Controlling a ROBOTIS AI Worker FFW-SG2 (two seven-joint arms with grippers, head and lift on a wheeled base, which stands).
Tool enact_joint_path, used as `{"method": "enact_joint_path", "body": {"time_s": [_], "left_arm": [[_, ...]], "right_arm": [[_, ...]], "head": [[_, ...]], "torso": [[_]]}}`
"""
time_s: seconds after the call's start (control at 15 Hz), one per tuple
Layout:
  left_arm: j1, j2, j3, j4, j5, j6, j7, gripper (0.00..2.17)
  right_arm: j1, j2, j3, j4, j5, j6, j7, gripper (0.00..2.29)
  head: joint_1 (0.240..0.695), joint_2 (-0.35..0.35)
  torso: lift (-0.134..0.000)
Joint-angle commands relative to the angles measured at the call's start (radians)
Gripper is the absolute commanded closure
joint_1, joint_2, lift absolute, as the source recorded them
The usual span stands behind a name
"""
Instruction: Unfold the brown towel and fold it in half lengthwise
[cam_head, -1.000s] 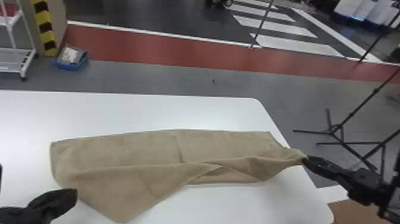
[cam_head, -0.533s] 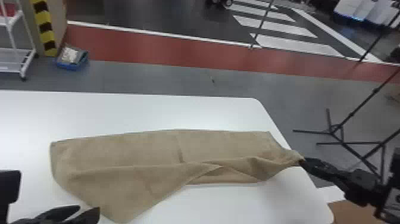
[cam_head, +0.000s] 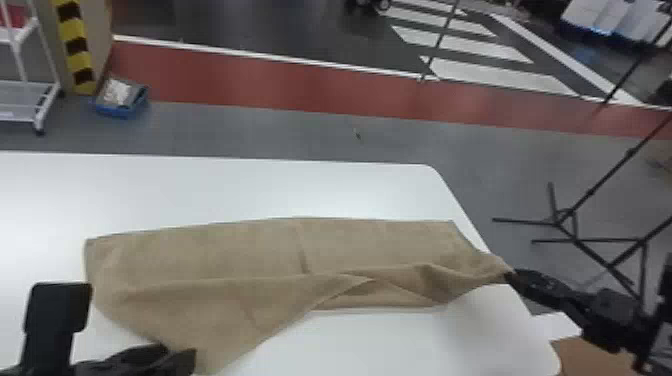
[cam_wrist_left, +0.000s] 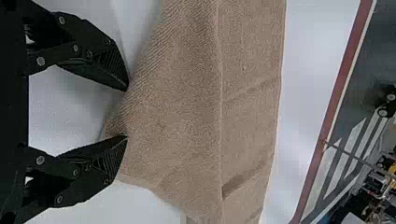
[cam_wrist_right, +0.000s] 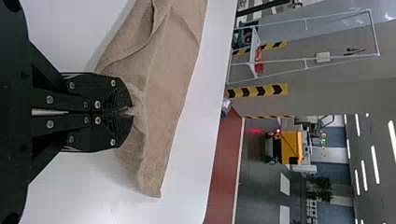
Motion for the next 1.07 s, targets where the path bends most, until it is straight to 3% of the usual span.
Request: {"method": "enact_joint_path", "body": {"time_s": [0.0,0.07,0.13,0.47,0.67,0.8,0.87,0.93,1.0], "left_arm": [[-0.011,-0.005,-0.021,-0.001,0.001,-0.002,0.021,1.04],[-0.015,-0.003,-0.035,-0.007,-0.001,-0.005,0.058,1.58],[-0.017,-0.003,-0.042,-0.012,-0.001,-0.018,0.076,1.92],[-0.083,-0.003,-0.087,-0.065,-0.035,-0.107,0.179,1.95],[-0.209,-0.011,-0.219,-0.055,-0.117,-0.097,0.248,1.93],[-0.281,-0.046,-0.302,0.011,-0.167,-0.097,0.284,1.83],[-0.308,-0.069,-0.335,0.071,-0.197,-0.097,0.288,1.58],[-0.327,-0.092,-0.344,0.126,-0.219,-0.100,0.297,1.22],[-0.347,-0.108,-0.354,0.182,-0.239,-0.103,0.299,0.46]], "right_arm": [[0.002,0.000,0.002,0.004,0.000,-0.008,-0.004,1.15],[0.002,0.000,0.004,0.004,0.000,-0.008,-0.006,1.15],[0.002,0.000,0.004,0.004,0.000,-0.011,-0.008,1.15],[0.000,0.000,0.012,0.012,0.000,-0.020,-0.014,1.15],[0.000,0.002,0.025,0.014,0.001,-0.020,-0.015,1.15],[-0.027,0.002,0.077,0.014,0.018,-0.017,-0.024,1.15],[-0.060,0.002,0.122,0.023,0.040,-0.017,-0.024,1.15],[-0.093,0.000,0.163,0.040,0.060,-0.017,-0.026,1.15],[-0.135,-0.002,0.205,0.070,0.083,-0.017,-0.027,1.15]], "head": [[0.695,-0.350],[0.695,-0.350],[0.695,-0.350],[0.695,-0.350],[0.695,-0.350],[0.695,-0.350],[0.695,-0.350],[0.695,-0.350],[0.695,-0.350]], "torso": [[-0.107],[-0.107],[-0.107],[-0.107],[-0.107],[-0.107],[-0.107],[-0.107],[-0.107]]}}
